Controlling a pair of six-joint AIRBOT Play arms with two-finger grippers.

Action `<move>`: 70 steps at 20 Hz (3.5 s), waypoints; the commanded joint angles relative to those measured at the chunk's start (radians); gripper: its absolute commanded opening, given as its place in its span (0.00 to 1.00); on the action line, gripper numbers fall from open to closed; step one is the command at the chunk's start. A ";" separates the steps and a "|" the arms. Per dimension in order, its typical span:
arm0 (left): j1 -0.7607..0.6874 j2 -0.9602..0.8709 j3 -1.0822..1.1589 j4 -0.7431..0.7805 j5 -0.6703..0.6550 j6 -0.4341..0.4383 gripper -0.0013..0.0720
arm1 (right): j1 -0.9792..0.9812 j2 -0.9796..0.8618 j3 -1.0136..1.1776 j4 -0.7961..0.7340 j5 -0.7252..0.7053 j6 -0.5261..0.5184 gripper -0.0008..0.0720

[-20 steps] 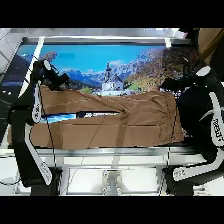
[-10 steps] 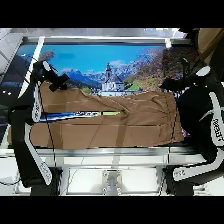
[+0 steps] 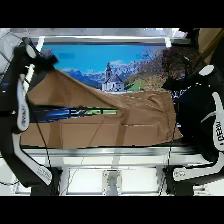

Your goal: Fold the clothes and pants, and hang the long-sleeved shirts on hangers.

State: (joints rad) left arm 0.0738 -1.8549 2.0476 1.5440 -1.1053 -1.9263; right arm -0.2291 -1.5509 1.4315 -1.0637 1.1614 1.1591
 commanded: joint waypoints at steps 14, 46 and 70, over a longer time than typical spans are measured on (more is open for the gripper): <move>0.145 0.715 -1.355 0.197 0.251 -0.180 0.29 | 0.000 0.096 0.001 0.002 0.137 0.009 0.47; -0.288 0.101 -0.655 0.289 0.054 0.126 0.53 | 0.000 0.096 0.000 0.043 0.129 -0.002 0.47; 0.416 0.374 -0.669 0.467 -0.082 0.126 0.03 | -0.063 -0.039 0.000 -0.061 0.103 0.082 0.47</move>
State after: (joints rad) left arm 0.3885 -1.4700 1.3804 2.0090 -1.2053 -1.7996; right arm -0.2916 -1.5845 1.4311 -1.1507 1.2575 1.2217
